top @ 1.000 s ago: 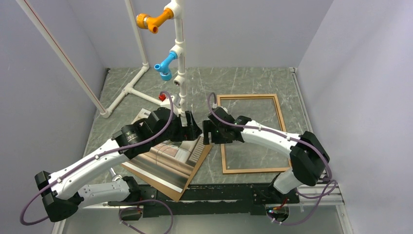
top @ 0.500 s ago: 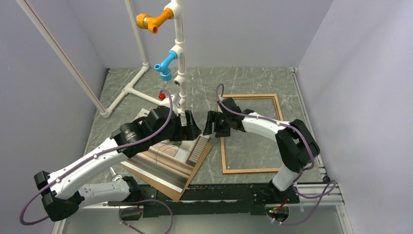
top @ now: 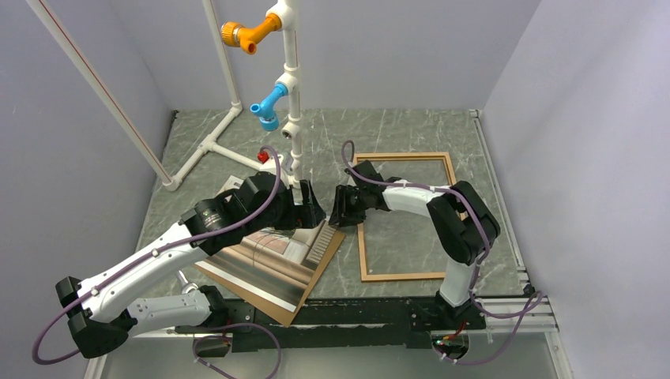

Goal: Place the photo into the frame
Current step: Pick up the photo at the center of the board.

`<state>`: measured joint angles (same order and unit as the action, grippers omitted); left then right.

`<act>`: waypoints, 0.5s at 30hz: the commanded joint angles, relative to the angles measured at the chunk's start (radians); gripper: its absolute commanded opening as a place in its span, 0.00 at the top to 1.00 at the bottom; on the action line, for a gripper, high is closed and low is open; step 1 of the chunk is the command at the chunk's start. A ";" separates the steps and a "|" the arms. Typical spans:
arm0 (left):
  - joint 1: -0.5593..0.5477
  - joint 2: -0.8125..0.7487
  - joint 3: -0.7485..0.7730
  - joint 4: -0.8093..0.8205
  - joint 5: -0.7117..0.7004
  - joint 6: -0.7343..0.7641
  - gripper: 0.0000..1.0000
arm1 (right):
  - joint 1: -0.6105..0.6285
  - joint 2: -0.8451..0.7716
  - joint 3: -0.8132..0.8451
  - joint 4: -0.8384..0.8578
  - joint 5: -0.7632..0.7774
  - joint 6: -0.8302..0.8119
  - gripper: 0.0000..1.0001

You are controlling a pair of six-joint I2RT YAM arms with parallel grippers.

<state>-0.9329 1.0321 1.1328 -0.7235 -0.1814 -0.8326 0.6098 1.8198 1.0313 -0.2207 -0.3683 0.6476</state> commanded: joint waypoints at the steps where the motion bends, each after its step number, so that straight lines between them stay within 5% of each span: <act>1: 0.003 -0.006 0.039 0.004 -0.001 0.007 0.01 | -0.007 0.032 0.016 0.062 -0.019 0.004 0.60; 7: 0.002 -0.004 0.043 -0.004 -0.006 0.009 0.01 | -0.019 0.024 0.011 0.057 0.000 0.010 0.99; 15: 0.003 0.019 0.044 -0.013 -0.015 0.007 0.01 | -0.018 -0.127 0.001 -0.008 0.034 -0.008 1.00</act>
<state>-0.9325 1.0351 1.1336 -0.7303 -0.1825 -0.8322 0.5961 1.8210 1.0309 -0.2043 -0.3645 0.6548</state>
